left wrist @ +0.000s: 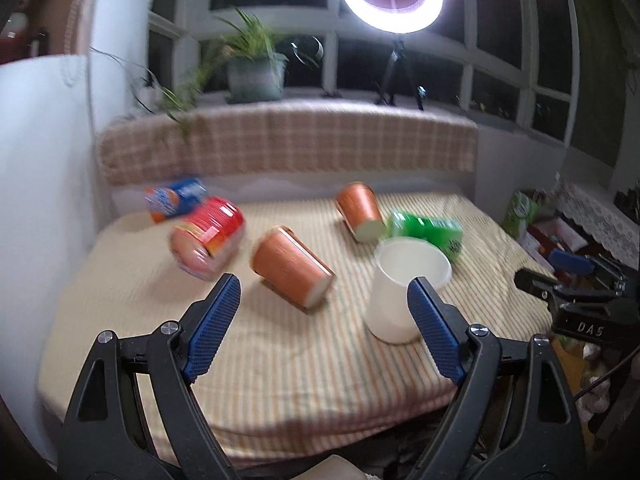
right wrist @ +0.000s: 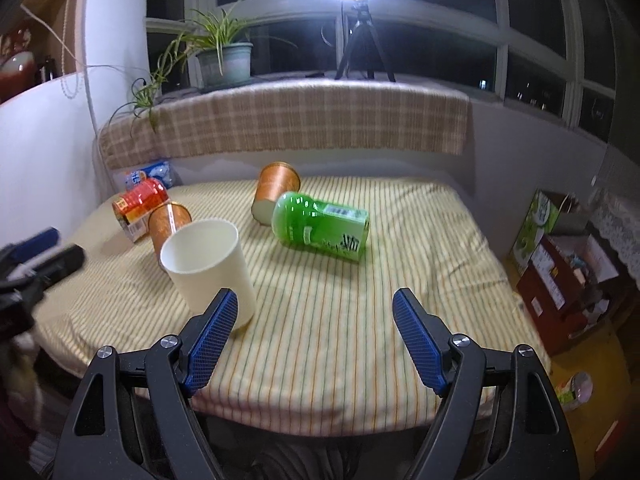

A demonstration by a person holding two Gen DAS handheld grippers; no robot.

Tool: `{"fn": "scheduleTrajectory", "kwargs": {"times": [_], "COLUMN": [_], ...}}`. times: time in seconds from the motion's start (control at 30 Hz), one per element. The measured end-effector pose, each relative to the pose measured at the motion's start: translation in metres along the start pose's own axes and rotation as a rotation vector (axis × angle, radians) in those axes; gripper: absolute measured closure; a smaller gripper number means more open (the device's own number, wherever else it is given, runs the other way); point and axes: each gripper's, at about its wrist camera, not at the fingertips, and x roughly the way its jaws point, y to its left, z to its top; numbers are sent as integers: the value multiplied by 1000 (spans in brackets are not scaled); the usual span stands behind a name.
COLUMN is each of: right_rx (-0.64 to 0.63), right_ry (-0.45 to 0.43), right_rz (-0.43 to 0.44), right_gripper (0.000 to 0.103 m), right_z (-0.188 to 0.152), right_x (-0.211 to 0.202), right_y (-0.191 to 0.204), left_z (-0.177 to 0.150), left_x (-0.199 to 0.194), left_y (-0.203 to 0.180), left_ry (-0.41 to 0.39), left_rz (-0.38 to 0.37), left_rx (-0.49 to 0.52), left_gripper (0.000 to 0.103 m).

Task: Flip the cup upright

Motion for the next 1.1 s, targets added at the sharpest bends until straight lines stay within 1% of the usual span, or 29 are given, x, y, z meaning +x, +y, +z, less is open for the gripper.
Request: {"fn": "scheduleTrajectory", "kwargs": {"times": [0.07,0.13,0.17,0.23,0.43,0.57,0.73,1.1], "right_rx": [-10,-11,-11,-7,27,29,26,29], "right_ry": [-31,-58,-68,-95,-164,-205,-242,-251], "right_rz": [-15,-20,-22,-33,-66,-95,-117,-108], "right_gripper": [21,21,21,21,14,12,11,11], "right_z": [2,4,5,6,8,9,10,11], "right_x": [-4,-7,-8,-11,-17,-22,-26,-28], "right_y": [5,9,10,13,13,13,14,16], "left_z": [4,7,7,8,6,4,2,2], "left_x": [-9,-19,-24,-29,-34,-36,-36,-38], "left_y": [6,12,14,17,19,18,17,18], "left_ry": [-45,-89,-114,-135,-159,-183,-176,-184], "left_rz": [28,56,67,90,133,168,170,174], "left_rx": [-11,-30,-43,-50,-53,-47,-45,-41], "left_gripper": [6,0,0,0,0,0,0,0]}}
